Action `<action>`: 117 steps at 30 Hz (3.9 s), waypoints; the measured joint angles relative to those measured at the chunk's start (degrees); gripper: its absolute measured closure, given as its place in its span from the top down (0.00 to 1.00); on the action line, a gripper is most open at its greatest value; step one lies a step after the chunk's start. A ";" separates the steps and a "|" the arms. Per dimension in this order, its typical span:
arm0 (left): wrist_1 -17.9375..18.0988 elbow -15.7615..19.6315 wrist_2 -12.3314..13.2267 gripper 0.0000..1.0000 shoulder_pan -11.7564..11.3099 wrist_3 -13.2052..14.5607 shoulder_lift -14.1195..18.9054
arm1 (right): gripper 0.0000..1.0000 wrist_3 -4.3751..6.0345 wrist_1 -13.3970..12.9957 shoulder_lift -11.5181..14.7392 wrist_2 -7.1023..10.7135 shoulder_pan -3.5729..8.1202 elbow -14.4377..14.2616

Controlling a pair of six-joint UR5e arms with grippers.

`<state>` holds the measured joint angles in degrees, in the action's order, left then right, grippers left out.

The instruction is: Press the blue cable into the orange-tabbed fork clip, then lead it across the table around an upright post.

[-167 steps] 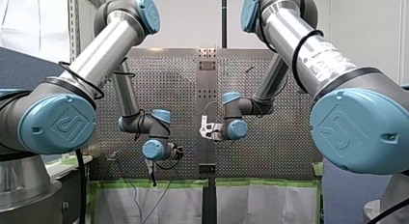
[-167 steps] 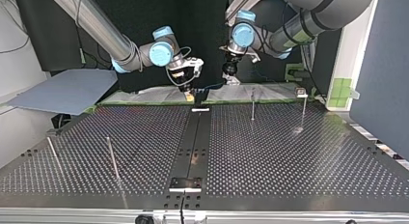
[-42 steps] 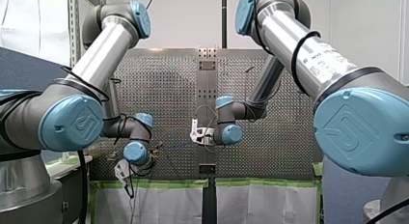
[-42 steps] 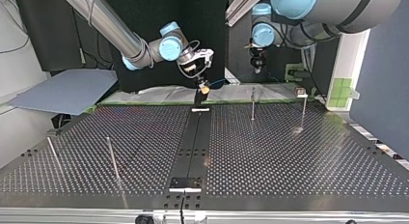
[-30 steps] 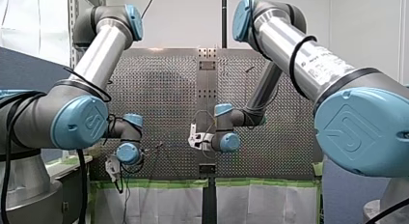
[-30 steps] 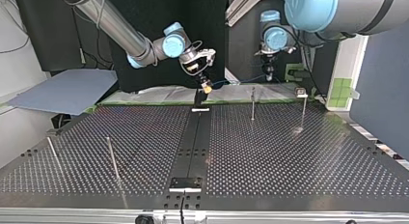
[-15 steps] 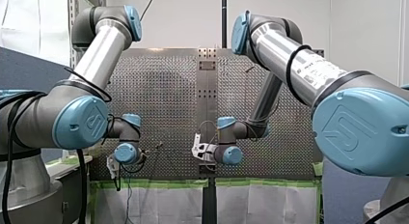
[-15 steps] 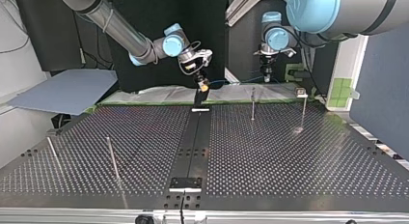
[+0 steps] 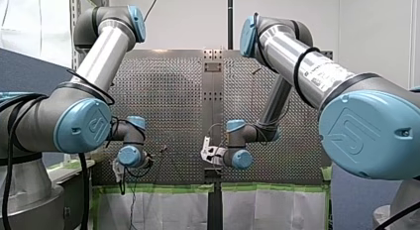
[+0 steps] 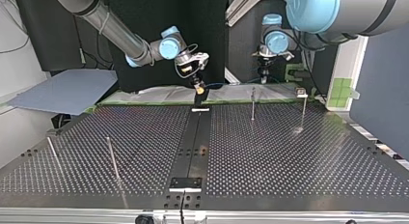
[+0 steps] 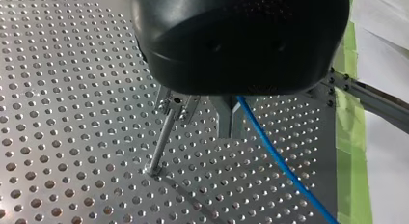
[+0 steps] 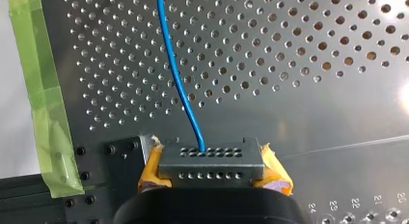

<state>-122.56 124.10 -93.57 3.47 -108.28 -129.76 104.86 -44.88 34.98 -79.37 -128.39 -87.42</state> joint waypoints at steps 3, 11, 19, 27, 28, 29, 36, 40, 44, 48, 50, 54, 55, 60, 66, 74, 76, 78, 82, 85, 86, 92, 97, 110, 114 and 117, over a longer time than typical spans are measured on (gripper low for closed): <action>-0.48 -0.95 0.08 0.00 -0.01 0.01 0.00 | 0.00 0.01 0.03 -0.07 -0.01 0.23 0.00; -3.17 -4.05 -0.01 0.00 -0.02 0.01 0.01 | 0.00 -0.11 0.19 -0.18 -0.12 0.70 0.01; -6.53 -7.50 -0.33 0.00 -0.09 -0.01 0.01 | 0.00 -0.17 0.31 -0.34 -0.19 1.33 0.03; -8.60 -10.04 -0.52 0.00 -0.09 0.00 0.01 | 0.00 -0.55 0.53 -0.97 -0.63 2.00 0.01; -8.73 -10.18 -0.54 0.00 -0.10 0.00 0.01 | 0.00 -0.61 0.59 -1.19 -0.68 2.06 0.01; -8.81 -10.29 -0.55 0.00 -0.10 0.00 0.01 | 0.00 -0.64 0.65 -1.49 -0.74 2.12 0.01; -8.92 -10.54 -0.62 0.00 -0.18 0.00 0.01 | 0.00 -0.61 0.53 -2.56 -0.88 2.65 0.12; -8.65 -10.54 -0.65 0.00 -0.19 0.05 -0.03 | 0.00 -0.60 0.43 -3.19 -0.88 3.06 0.29; -7.88 -10.55 -0.68 0.00 -0.27 -0.03 -0.06 | 0.00 -0.60 0.42 -3.76 -0.88 3.47 0.41; -7.36 -10.55 -0.70 0.00 -0.35 -0.13 -0.09 | 0.00 -0.60 0.32 -3.88 -0.94 3.71 0.43; -7.22 -10.56 -0.70 0.00 -0.37 -0.23 -0.20 | 0.00 -0.60 0.27 -3.93 -0.95 3.77 0.43; -6.68 -10.56 -0.80 0.00 -0.45 -0.73 -0.54 | 0.00 -0.60 0.23 -3.97 -0.96 3.79 0.44; -6.38 -10.56 -0.93 0.00 -0.48 -0.79 -0.59 | 0.00 -0.60 0.23 -3.98 -0.96 3.79 0.44; -4.90 -10.56 -1.60 0.00 -0.53 -1.25 -0.69 | 0.00 -0.57 0.16 -4.08 -0.95 3.80 0.44; -4.18 -10.55 -1.91 0.00 -0.55 -1.53 -0.94 | 0.00 -0.59 -0.02 -4.14 -0.96 3.80 0.44; -3.43 -10.54 -1.93 0.00 -0.55 -1.57 -0.97 | 0.00 -0.61 0.49 -5.89 -0.81 3.80 1.19; -3.41 -10.52 -1.88 0.00 -0.56 -1.57 -0.96 | 0.00 -0.65 0.62 -6.10 -0.77 3.80 1.29; -3.40 -10.51 -1.86 0.00 -0.55 -1.58 -0.96 | 0.00 -0.67 0.70 -6.21 -0.74 3.80 1.36; -3.37 -10.53 -1.95 0.00 -0.55 -2.02 -1.00 | 0.00 -0.68 0.74 -6.25 -0.77 3.80 1.38; -3.39 -10.54 -1.97 0.00 -0.55 -2.27 -1.03 | 0.00 -0.69 0.74 -6.26 -0.78 3.80 1.41; -3.42 -10.54 -1.98 0.00 -0.52 -2.32 -1.03 | 0.00 -0.69 0.75 -6.26 -0.79 3.80 1.44; -4.23 -10.53 -2.44 0.00 -0.08 -2.44 -1.31 | 0.00 -0.69 0.75 -6.27 -0.79 3.80 1.48; -4.52 -10.54 -2.04 0.00 -0.05 -2.70 -3.22 | 0.00 -0.69 0.80 -6.27 -0.79 3.80 1.49; -1.43 -10.51 2.60 0.00 -1.74 -6.76 -3.84 | 0.00 -0.73 2.61 -6.27 -0.95 3.96 2.89; -0.77 -10.54 3.31 0.00 -3.07 -7.82 -3.85 | 0.00 -0.57 2.84 -6.27 -1.04 4.52 3.44; -0.48 -10.53 4.63 0.00 -4.62 -8.40 -3.85 | 0.00 -0.18 3.22 -6.27 -1.15 5.12 3.95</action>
<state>-123.04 113.57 -88.94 -1.14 -116.69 -133.62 104.67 -41.66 28.71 -80.53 -123.27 -83.47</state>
